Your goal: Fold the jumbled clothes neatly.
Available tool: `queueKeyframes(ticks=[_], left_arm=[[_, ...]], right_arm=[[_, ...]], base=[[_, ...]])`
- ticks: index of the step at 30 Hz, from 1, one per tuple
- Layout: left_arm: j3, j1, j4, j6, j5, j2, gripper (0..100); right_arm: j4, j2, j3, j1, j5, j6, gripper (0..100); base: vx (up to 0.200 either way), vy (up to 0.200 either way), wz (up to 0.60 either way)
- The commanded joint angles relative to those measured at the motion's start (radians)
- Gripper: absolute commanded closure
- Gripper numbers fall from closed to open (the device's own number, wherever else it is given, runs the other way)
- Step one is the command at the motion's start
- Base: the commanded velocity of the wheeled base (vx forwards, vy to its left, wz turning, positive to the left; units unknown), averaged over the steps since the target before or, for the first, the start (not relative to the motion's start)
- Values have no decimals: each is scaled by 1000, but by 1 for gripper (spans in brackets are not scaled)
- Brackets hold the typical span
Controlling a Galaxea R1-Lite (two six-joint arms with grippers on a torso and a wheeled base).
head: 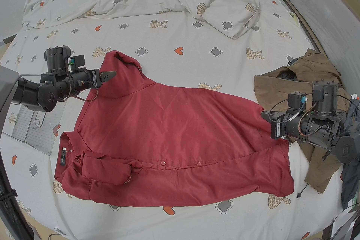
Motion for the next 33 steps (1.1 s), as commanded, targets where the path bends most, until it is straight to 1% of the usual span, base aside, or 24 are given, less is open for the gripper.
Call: queueKeyframes(ticks=[1, 4, 8, 11, 14, 15, 27, 29, 33], left_arm=[[-52, -2, -1, 1, 0, 56, 0], [-86, -5, -1, 4, 0, 75, 0], [-127, -12, -1, 67, 10, 114, 0], [-136, -26, -1, 70, 28, 127, 0], [-139, -37, -2, 70, 30, 139, 0], [-141, -38, -7, 70, 31, 141, 100], [-104, -31, -20, 57, 43, 67, 100], [-81, -28, -20, 57, 43, 45, 100], [10, -26, -34, 57, 43, -24, 100]], right_arm=[[0, -1, 1, 2, 0, 0, 100], [0, -1, 4, 2, 0, 0, 100], [0, 2, 15, 3, 0, 0, 100], [0, 5, 15, 2, 0, 0, 100], [0, 5, 17, 2, 0, 1, 100], [0, 7, 23, 2, 0, 1, 100], [0, -4, 38, -7, 0, 1, 100], [0, -9, 38, -12, 0, 1, 100], [0, -26, 44, -35, 0, 3, 100]], base=[[0, 0, 0], [0, 0, 0], [0, 0, 0], [0, 0, 0], [0, 0, 0], [0, 0, 0], [0, 0, 0], [0, 0, 0], [0, 0, 0]])
